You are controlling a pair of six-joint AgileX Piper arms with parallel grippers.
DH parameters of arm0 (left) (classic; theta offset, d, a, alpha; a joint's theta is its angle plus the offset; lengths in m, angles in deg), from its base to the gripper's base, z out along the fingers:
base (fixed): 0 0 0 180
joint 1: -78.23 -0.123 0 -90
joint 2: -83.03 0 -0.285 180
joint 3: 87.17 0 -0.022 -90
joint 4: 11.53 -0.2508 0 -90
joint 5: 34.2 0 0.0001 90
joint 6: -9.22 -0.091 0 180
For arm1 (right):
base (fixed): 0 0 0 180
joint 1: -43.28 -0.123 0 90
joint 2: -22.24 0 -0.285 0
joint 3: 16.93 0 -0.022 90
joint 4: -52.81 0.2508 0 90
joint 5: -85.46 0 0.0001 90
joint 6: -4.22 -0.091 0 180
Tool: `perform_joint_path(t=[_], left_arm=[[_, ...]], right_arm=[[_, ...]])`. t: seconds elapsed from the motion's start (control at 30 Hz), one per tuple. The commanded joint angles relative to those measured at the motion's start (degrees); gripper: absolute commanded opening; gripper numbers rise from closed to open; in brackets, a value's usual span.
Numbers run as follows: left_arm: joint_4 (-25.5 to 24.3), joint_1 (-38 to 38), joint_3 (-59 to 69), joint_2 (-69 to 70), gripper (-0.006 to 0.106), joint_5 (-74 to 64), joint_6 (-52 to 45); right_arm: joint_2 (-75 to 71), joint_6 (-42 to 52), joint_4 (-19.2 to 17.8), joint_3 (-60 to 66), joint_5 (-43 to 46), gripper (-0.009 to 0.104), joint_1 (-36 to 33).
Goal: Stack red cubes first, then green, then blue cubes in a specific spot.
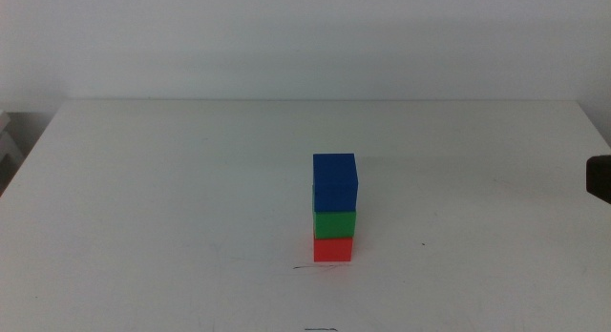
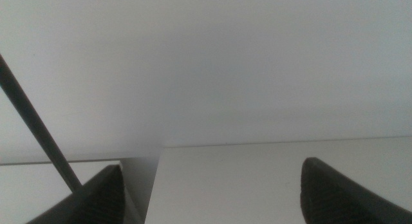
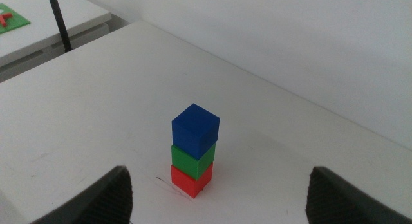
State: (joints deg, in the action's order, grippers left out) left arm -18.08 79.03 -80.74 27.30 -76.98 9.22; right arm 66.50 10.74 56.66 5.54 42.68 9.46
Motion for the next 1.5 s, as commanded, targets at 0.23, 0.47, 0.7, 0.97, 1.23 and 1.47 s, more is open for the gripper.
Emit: perform_joint_path(t=[0.23, 0.47, 0.7, 0.97, 1.23, 1.47], left_arm=[[0.2, 0.1, 3.8, 4.6, 0.093, 4.7, 0.4], [2.9, 0.1, 16.4, 15.2, 0.093, 4.7, 0.4], [5.8, 0.1, 26.0, 24.1, 0.093, 4.7, 0.4], [6.2, 0.1, 36.0, 37.1, 0.093, 10.2, 0.4], [11.7, 0.1, 49.4, 43.5, 0.093, 22.3, 0.4], [11.7, 0.1, 58.5, 43.6, 0.093, 36.3, 0.4]], right_arm=[[0.1, 0.6, -3.1, -0.7, 5.9, 0.083, 0.4], [-1.6, 0.6, -18.1, 4.1, 15.7, 0.083, 7.0], [-5.9, 0.6, 2.0, 11.7, 20.1, 0.083, 18.0], [-18.5, 0.6, 2.6, 28.6, 29.0, 0.083, 27.9], [-32.0, 0.6, 0.4, 43.6, 29.0, 0.083, 29.1], [-38.0, 0.6, -1.0, 51.8, 29.1, 0.083, 29.1]])
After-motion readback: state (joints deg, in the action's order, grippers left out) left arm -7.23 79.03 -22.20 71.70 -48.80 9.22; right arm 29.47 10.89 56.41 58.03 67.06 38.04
